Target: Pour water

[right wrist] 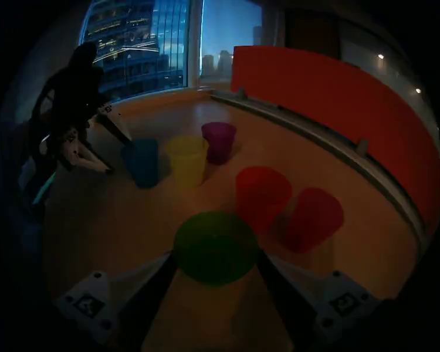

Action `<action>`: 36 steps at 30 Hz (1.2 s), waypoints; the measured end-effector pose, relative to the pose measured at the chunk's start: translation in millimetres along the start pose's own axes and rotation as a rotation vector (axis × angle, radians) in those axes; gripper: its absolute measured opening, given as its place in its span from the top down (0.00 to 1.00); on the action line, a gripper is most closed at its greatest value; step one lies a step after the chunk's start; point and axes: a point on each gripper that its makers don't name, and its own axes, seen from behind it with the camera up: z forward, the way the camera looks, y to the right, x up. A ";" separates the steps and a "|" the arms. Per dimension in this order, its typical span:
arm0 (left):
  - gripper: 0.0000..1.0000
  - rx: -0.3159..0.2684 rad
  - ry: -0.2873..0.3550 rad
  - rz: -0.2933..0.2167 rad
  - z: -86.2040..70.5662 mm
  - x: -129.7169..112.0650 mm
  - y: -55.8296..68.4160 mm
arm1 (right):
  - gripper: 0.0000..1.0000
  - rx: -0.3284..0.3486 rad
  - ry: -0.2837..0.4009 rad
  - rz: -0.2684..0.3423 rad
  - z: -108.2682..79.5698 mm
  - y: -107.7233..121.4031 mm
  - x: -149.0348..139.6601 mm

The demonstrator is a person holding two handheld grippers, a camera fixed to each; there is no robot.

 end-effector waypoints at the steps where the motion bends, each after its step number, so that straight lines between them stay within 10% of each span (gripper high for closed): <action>1: 0.05 0.002 0.001 -0.003 -0.8 -0.3 -0.6 | 0.02 -0.001 0.001 0.001 -1.2 0.0 -0.3; 21: 0.04 0.076 0.045 -0.068 -29.9 -11.5 -17.0 | 0.01 -0.081 0.030 0.049 -53.2 6.1 -19.8; 36: 0.04 0.226 0.193 -0.116 -67.0 3.3 -35.2 | 0.00 -0.230 0.139 0.127 -93.4 17.9 -14.0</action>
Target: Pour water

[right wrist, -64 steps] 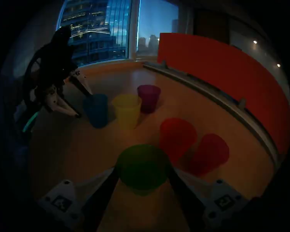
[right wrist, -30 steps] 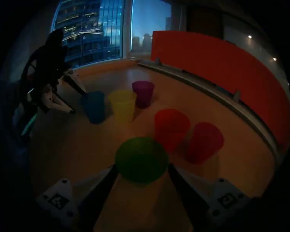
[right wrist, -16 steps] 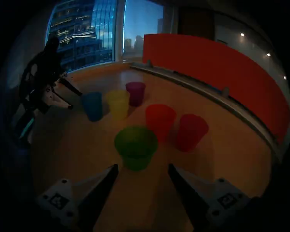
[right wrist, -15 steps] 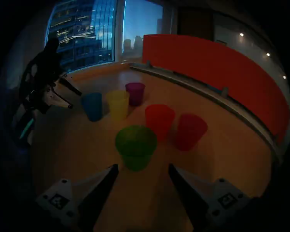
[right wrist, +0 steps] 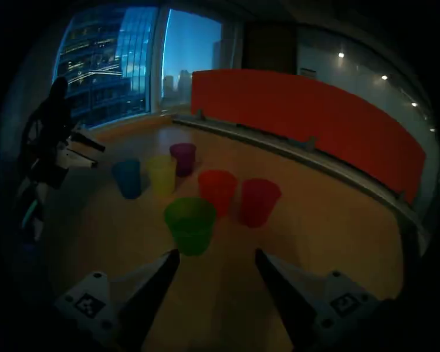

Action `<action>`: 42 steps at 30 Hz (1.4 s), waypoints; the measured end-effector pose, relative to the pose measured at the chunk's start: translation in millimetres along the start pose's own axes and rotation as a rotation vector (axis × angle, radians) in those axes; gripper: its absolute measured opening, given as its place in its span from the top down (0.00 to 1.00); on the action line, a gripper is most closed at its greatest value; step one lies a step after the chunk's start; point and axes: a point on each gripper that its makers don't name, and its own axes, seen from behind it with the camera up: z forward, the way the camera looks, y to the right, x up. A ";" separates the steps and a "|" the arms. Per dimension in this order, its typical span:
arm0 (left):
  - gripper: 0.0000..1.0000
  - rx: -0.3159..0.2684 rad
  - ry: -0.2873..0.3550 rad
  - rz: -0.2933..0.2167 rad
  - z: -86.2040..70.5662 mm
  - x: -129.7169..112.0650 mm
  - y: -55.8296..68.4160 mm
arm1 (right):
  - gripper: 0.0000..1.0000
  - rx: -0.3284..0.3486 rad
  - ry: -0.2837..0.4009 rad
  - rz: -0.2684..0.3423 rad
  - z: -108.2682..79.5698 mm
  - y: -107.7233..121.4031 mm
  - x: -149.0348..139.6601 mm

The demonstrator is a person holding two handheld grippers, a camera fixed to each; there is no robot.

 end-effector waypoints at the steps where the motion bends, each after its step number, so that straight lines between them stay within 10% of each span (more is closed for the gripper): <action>1: 0.03 0.014 0.012 -0.006 -2.0 1.6 -3.0 | 0.00 -0.014 0.009 0.005 -1.9 1.7 2.0; 27: 0.04 0.337 0.493 -0.058 -73.4 96.6 -47.6 | 0.00 -0.462 0.448 0.131 -58.9 62.6 94.7; 42: 0.04 0.355 0.617 -0.128 -83.1 118.5 -46.8 | 0.00 -0.652 0.602 0.169 -88.3 81.2 115.6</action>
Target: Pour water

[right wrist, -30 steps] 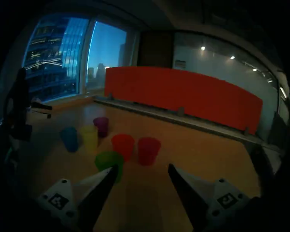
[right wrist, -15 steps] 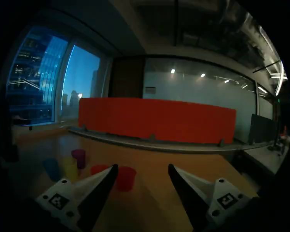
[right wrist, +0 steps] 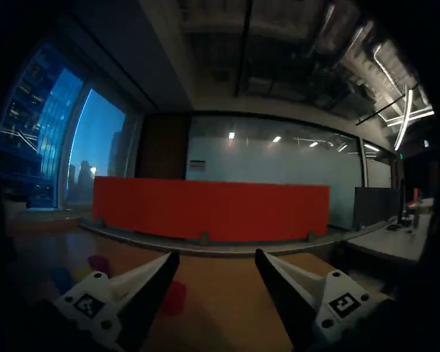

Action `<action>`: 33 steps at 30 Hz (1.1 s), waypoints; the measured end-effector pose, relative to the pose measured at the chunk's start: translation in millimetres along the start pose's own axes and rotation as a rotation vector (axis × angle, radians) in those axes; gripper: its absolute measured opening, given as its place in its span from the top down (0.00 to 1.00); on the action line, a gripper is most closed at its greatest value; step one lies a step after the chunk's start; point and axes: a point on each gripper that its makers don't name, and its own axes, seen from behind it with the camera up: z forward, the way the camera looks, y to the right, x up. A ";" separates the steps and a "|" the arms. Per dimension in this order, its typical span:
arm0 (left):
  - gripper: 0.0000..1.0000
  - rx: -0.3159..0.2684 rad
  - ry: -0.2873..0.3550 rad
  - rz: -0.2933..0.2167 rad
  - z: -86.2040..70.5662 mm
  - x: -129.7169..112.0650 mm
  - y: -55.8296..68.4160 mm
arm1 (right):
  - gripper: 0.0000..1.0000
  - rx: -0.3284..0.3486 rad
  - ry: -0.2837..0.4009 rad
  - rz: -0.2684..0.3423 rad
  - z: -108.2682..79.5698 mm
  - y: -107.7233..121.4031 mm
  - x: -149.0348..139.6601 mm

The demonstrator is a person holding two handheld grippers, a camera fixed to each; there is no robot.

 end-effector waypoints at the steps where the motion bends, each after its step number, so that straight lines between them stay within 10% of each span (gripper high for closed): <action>1: 0.04 0.001 0.002 -0.002 0.2 -0.8 -0.3 | 0.00 -0.013 0.005 0.009 -0.3 2.3 0.0; 15: 0.04 0.033 -0.031 0.005 6.3 -39.4 -15.7 | 0.01 -0.071 0.004 0.105 -7.4 15.5 -15.6; 33: 0.04 0.088 -0.034 0.002 16.0 -72.4 -19.7 | 0.01 -0.070 -0.015 0.069 -7.6 17.7 -26.1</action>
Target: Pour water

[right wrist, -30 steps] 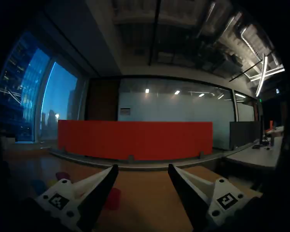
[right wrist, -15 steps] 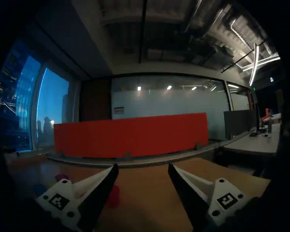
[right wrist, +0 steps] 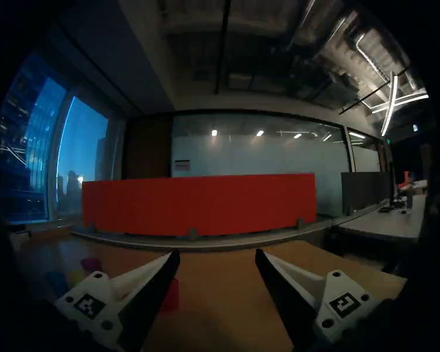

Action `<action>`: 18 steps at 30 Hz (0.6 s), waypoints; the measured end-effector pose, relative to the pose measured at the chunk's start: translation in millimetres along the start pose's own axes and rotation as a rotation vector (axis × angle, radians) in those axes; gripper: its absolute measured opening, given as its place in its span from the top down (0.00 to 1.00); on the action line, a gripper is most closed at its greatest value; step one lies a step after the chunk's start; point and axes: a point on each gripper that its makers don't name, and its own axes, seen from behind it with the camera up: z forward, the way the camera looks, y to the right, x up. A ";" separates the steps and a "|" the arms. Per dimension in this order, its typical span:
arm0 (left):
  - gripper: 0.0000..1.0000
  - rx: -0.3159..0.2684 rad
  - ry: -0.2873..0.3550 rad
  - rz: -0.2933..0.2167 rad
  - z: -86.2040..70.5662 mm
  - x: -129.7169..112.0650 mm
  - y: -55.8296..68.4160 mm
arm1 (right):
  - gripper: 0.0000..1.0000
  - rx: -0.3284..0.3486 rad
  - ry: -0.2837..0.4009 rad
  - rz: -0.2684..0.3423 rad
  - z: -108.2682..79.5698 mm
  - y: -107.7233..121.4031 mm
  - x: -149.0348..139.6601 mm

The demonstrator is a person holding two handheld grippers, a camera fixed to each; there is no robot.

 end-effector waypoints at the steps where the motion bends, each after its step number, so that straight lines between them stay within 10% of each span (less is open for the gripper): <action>1: 0.04 0.001 0.001 0.000 0.4 -1.5 0.2 | 0.01 -0.001 -0.001 0.002 0.2 0.3 0.5; 18: 0.04 0.007 -0.010 -0.010 12.5 -23.7 9.7 | 0.01 -0.003 -0.006 0.009 2.3 1.7 1.5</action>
